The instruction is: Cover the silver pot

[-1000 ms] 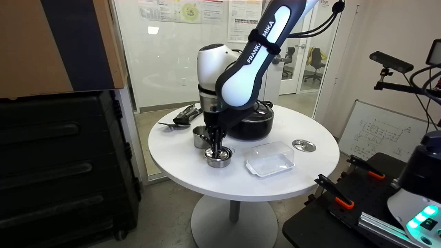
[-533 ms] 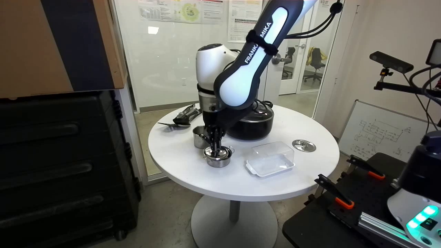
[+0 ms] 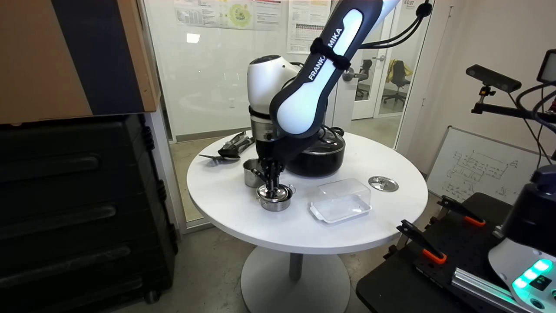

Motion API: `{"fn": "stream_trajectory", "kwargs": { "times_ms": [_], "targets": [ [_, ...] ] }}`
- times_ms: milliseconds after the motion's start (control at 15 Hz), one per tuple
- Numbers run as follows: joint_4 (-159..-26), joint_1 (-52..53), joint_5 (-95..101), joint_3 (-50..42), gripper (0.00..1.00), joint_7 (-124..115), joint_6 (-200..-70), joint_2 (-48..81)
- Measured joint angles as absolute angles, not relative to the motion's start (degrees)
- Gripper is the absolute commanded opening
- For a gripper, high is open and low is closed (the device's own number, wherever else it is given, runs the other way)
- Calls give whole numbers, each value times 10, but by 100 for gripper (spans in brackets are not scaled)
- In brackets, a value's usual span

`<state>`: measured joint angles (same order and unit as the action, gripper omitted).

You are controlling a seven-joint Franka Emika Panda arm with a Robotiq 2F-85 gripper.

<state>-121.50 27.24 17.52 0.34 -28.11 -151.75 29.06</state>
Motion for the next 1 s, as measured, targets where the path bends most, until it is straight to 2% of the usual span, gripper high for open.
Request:
{"fn": "stream_trajectory", "kwargs": {
  "times_ms": [667,733,1000],
  "targets": [
    [-1234,272,175,1,5,-281,-1526,281],
    [-1236,272,175,1,34,-281,-1527,280],
    [-1244,272,175,1,66,-281,-1529,275]
  ]
}}
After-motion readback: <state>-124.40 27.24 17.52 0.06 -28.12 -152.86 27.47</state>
